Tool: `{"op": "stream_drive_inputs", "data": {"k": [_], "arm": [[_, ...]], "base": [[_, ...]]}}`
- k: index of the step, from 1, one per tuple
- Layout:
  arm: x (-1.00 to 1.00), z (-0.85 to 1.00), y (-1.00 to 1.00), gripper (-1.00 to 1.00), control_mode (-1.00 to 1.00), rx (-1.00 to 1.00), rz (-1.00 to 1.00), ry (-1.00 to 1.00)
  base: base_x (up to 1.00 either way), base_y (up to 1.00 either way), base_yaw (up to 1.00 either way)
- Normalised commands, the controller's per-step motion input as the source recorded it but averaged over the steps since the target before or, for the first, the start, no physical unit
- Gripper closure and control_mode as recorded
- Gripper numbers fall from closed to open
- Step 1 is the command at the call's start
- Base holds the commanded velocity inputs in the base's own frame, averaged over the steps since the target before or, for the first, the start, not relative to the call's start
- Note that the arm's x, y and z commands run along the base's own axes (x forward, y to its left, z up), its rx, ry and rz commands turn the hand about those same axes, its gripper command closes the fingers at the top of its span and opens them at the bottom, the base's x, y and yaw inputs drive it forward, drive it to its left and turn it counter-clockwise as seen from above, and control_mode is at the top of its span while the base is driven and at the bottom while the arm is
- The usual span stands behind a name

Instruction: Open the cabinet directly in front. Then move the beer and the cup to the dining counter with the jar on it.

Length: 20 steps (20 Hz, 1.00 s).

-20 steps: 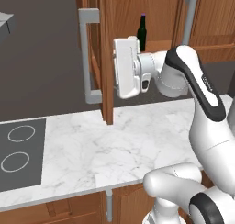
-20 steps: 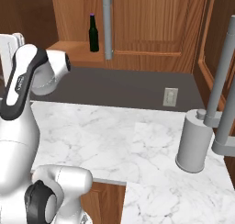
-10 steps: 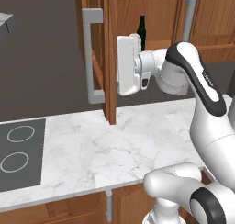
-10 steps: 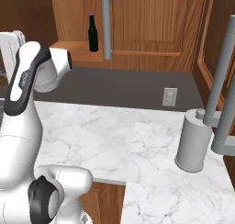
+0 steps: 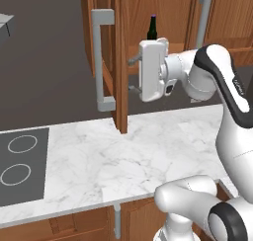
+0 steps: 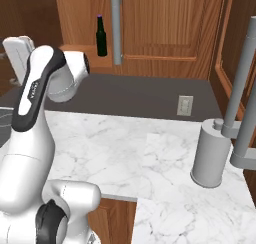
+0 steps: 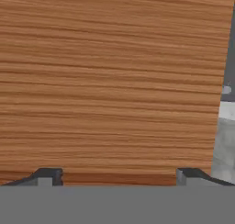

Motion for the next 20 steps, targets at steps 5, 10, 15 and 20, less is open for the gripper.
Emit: {"op": "stream_drive_inputs", "data": {"k": [5, 10, 15, 20], "arm": [[-0.23, 0.1, -0.58, -1.0, -1.0, -0.12, 0.0, -0.14], [-0.17, 0.1, -0.53, -1.0, -1.0, -0.22, -0.02, -0.08], [-0.09, 0.01, -0.48, -1.0, -1.0, -0.26, -0.1, -0.09], [-0.06, 0.0, -0.38, -1.0, -1.0, -0.29, -0.12, -0.12]], "base": [[0.0, 0.0, 0.0], [0.0, 0.0, 0.0], [0.0, 0.0, 0.0], [0.0, 0.0, 0.0]]}}
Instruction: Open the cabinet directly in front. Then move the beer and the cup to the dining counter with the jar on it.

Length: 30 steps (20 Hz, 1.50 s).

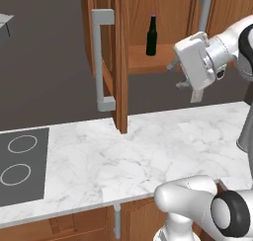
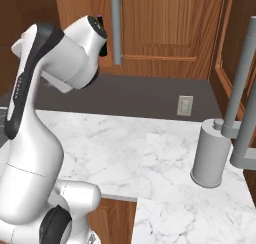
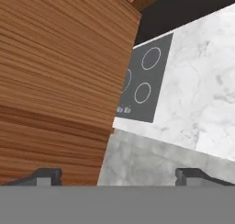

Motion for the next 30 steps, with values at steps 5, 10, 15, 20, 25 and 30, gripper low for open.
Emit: {"op": "stream_drive_inputs", "data": {"k": [5, 10, 15, 20, 25, 30], "arm": [[-0.04, 0.0, -0.39, -1.0, -1.0, -0.28, -0.11, -0.17], [-0.02, -0.12, -0.4, -1.0, -1.0, -0.16, -0.11, -0.19], [-0.08, -0.05, -0.35, -1.0, -1.0, -0.15, -0.08, -0.24], [-0.04, 0.0, -0.26, -1.0, -1.0, -0.11, -0.11, -0.2], [0.0, 0.0, -0.24, -1.0, -1.0, 0.0, -0.2, -0.07], [0.0, 0.0, -0.23, -1.0, -1.0, 0.0, -0.23, -0.03]], "base": [[0.0, 0.0, 0.0], [0.0, 0.0, 0.0], [0.0, 0.0, 0.0], [0.0, 0.0, 0.0], [0.0, 0.0, 0.0], [0.0, 0.0, 0.0]]}}
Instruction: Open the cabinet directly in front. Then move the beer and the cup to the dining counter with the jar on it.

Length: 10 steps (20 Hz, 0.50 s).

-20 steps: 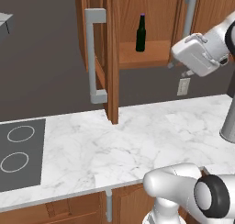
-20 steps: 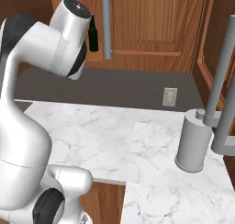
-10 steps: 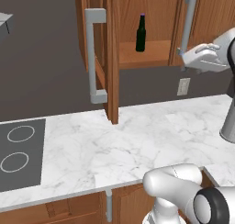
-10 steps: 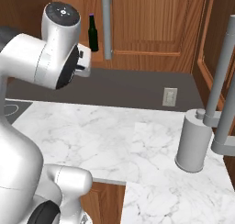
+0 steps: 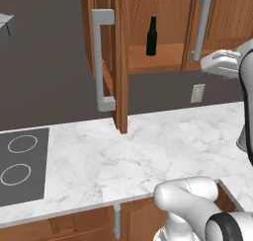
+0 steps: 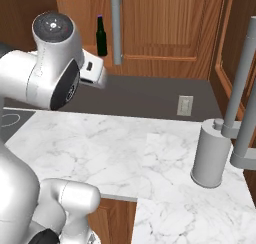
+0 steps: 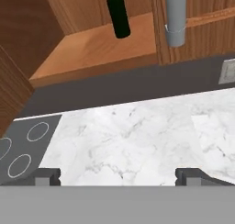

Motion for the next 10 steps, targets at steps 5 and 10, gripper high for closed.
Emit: {"op": "stream_drive_inputs", "data": {"k": [5, 10], "arm": [[0.07, 0.0, -0.13, -1.0, -1.0, -0.01, -0.12, -0.13], [0.26, 0.0, -0.07, -1.0, -1.0, -0.06, -0.01, -0.19]], "base": [[0.0, 0.0, 0.0], [0.0, 0.0, 0.0]]}}
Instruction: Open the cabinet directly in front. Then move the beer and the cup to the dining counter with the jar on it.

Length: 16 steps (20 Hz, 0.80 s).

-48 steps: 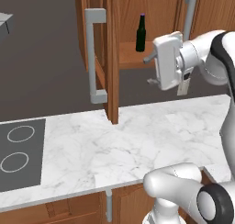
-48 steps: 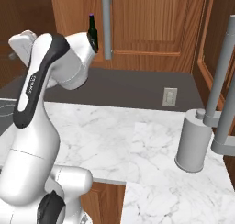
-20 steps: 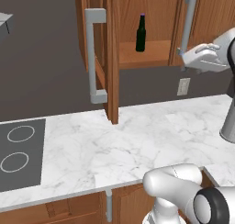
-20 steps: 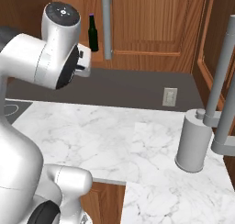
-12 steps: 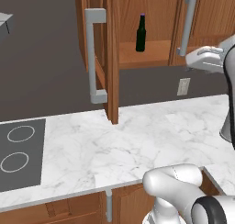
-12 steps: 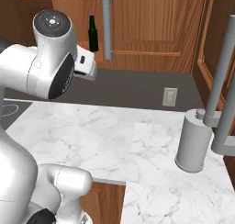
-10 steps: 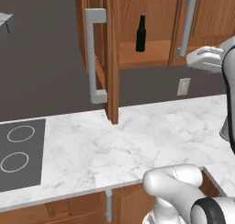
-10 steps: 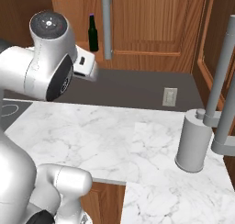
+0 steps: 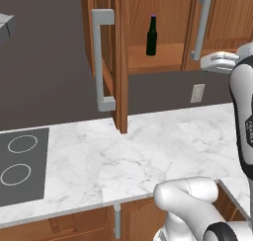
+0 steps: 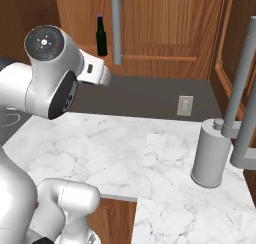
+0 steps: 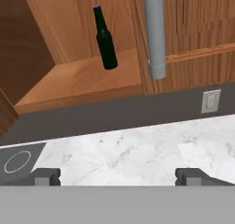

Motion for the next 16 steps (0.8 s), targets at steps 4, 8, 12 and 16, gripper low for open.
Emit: {"op": "stream_drive_inputs", "data": {"k": [4, 8, 12, 16], "arm": [[0.39, 0.0, -0.09, -1.0, -1.0, -0.04, 0.01, -0.1], [0.35, 0.04, -0.09, -1.0, -1.0, -0.02, 0.0, -0.01], [0.32, 0.25, -0.1, -1.0, -1.0, 0.0, 0.0, 0.0], [0.32, 0.29, -0.13, -1.0, -1.0, 0.0, 0.0, 0.0]], "base": [[0.0, 0.0, 0.0], [0.0, 0.0, 0.0], [0.0, 0.0, 0.0], [0.0, 0.0, 0.0]]}}
